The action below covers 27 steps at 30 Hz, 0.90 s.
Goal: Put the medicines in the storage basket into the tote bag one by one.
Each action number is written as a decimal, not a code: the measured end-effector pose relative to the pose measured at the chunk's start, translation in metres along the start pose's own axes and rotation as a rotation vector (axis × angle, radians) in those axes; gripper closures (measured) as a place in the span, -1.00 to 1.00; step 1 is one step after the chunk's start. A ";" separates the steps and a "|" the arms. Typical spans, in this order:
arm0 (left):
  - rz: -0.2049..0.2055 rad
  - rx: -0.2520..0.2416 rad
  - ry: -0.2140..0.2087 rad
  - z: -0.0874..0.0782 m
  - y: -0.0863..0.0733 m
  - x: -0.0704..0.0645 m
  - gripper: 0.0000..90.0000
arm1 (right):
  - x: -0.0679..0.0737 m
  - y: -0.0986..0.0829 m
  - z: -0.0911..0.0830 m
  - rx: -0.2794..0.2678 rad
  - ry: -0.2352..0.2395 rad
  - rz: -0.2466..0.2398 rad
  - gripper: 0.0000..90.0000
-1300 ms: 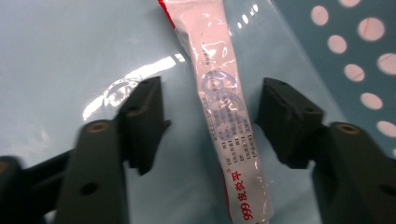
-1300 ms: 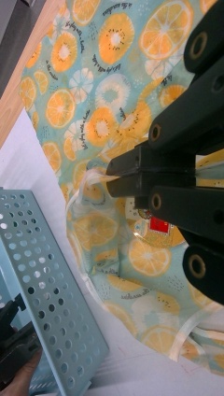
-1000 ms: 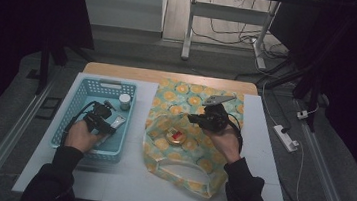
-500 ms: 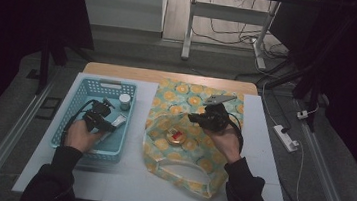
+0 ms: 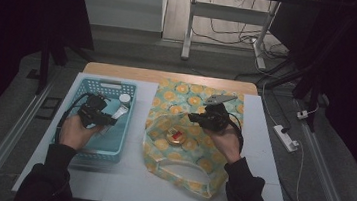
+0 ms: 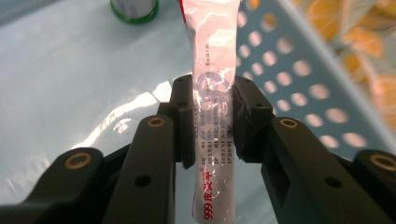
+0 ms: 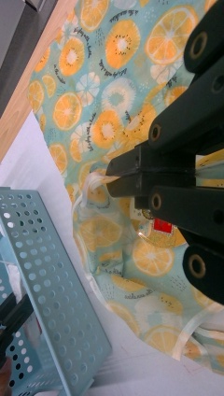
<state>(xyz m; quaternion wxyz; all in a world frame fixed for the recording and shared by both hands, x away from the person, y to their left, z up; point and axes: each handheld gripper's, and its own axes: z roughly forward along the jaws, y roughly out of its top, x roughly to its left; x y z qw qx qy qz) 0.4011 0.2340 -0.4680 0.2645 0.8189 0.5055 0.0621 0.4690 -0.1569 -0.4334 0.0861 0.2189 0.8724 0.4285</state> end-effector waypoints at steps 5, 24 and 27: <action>0.031 -0.007 -0.007 -0.005 0.004 -0.009 0.60 | 0.000 0.000 -0.001 -0.004 0.004 0.002 0.99; 0.109 -0.061 -0.056 -0.024 0.016 -0.040 0.60 | 0.002 0.001 -0.001 -0.003 0.004 0.004 1.00; 0.123 -0.069 -0.074 -0.025 0.020 -0.048 0.60 | 0.002 0.001 -0.001 -0.004 0.003 0.003 0.99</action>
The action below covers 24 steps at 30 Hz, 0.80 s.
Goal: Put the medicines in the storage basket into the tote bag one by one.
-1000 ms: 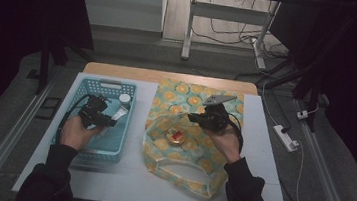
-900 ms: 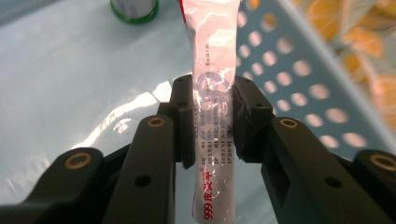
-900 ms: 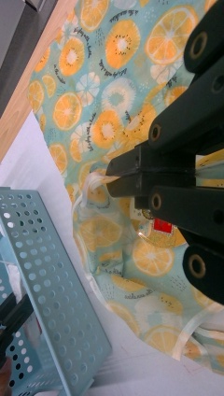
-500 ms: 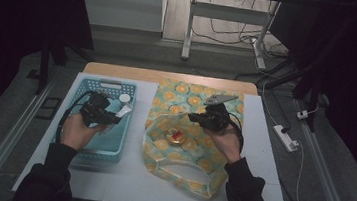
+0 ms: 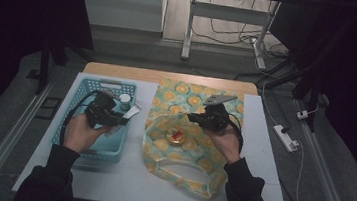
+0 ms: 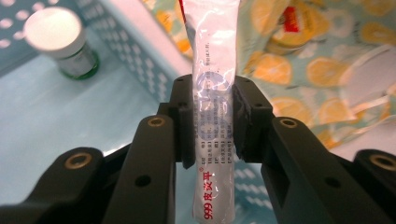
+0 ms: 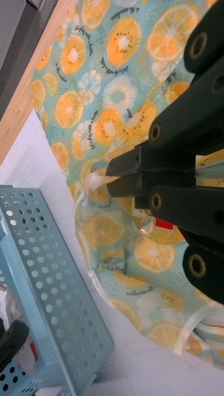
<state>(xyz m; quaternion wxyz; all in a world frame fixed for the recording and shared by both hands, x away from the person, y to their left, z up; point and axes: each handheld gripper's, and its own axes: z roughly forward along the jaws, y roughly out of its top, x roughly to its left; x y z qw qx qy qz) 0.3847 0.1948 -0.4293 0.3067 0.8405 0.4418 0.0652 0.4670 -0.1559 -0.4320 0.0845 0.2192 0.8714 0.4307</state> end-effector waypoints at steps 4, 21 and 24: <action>0.021 -0.002 -0.024 0.003 0.006 -0.010 0.60 | 0.000 0.000 0.000 -0.001 0.001 0.000 1.00; 0.119 0.022 -0.124 0.029 0.030 -0.052 0.60 | 0.000 0.001 -0.004 -0.017 -0.001 0.003 1.00; 0.131 0.025 -0.137 0.034 0.033 -0.057 0.60 | 0.000 0.002 -0.004 -0.021 0.000 0.003 1.00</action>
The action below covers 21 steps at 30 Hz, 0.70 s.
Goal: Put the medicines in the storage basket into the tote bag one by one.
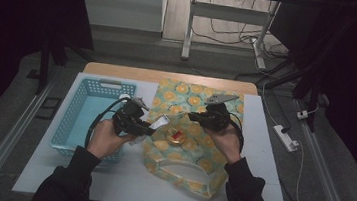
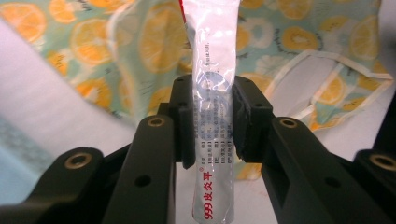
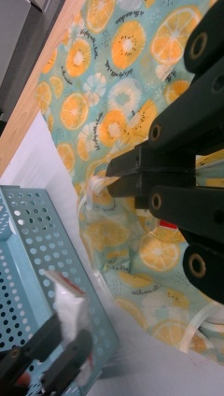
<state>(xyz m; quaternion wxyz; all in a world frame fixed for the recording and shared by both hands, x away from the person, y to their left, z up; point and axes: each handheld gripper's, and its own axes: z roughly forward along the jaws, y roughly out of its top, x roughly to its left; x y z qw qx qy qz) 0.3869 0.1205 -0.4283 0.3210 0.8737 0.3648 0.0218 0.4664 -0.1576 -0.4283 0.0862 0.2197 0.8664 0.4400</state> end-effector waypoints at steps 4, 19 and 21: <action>0.017 0.007 -0.014 0.010 0.007 -0.007 0.60 | 0.001 0.000 0.000 -0.003 0.000 0.000 1.00; 0.061 0.037 -0.055 0.051 0.031 -0.021 0.60 | 0.003 0.003 -0.003 -0.018 0.002 -0.004 1.00; 0.064 0.036 -0.051 0.055 0.034 -0.022 0.60 | 0.003 0.003 -0.003 -0.019 0.002 -0.004 1.00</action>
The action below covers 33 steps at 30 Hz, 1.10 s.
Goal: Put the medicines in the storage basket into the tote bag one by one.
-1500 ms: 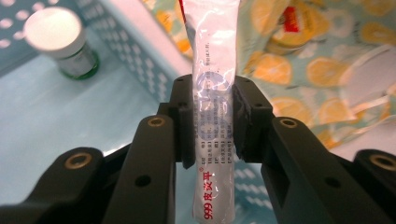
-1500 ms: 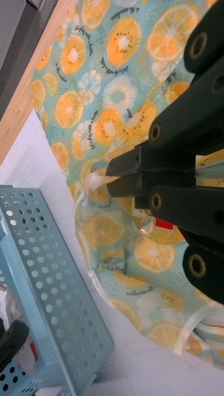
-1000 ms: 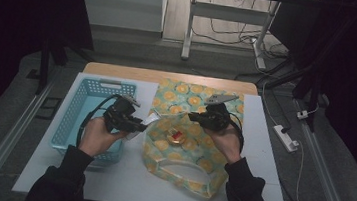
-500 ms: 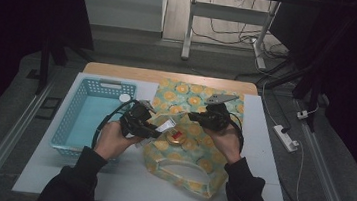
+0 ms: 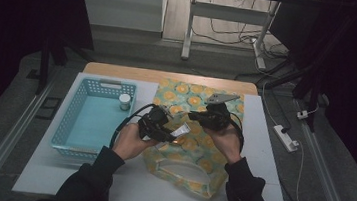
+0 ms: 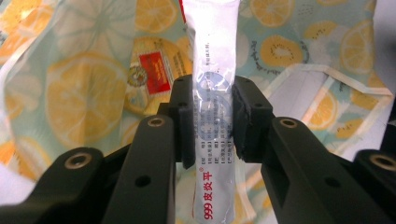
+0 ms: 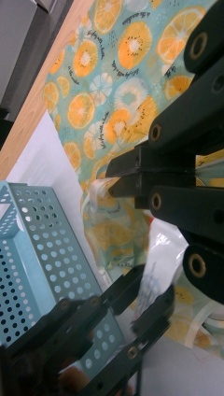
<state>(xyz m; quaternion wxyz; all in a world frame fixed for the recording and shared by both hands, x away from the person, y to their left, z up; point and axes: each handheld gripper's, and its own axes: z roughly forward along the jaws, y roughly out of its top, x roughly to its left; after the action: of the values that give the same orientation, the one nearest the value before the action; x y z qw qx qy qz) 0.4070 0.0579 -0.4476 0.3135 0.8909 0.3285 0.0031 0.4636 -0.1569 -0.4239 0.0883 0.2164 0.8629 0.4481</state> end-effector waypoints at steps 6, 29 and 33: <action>-0.005 -0.016 0.004 0.009 0.008 0.002 0.60 | 0.001 0.000 0.001 0.000 0.004 -0.003 1.00; -0.096 -0.015 0.095 0.040 0.020 0.029 0.59 | 0.003 0.000 0.005 0.008 0.006 -0.008 1.00; -0.107 -0.025 0.109 0.044 0.020 0.033 0.59 | 0.003 -0.001 0.006 0.013 0.005 -0.009 0.99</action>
<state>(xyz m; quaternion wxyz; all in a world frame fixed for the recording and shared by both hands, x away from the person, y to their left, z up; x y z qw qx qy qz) 0.4540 0.0407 -0.4786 0.3063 0.8666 0.3920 0.0389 0.4630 -0.1513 -0.4283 0.0867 0.2117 0.8671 0.4424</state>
